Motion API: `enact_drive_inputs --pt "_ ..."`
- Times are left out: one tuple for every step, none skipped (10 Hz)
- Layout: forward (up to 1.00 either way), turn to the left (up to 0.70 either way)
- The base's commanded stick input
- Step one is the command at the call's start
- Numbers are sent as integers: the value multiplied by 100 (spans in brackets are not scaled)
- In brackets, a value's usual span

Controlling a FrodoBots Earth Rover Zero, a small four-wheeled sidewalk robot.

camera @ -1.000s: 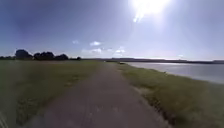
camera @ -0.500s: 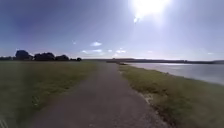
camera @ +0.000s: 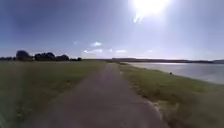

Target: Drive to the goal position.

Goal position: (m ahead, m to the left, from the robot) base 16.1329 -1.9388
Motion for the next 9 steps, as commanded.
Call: enact_drive_inputs --pt "70 0" --pt "70 0" --pt "70 0" --pt "70 0" --pt "70 0" --pt "70 0" --pt "70 0" --pt "70 0" --pt "70 0"
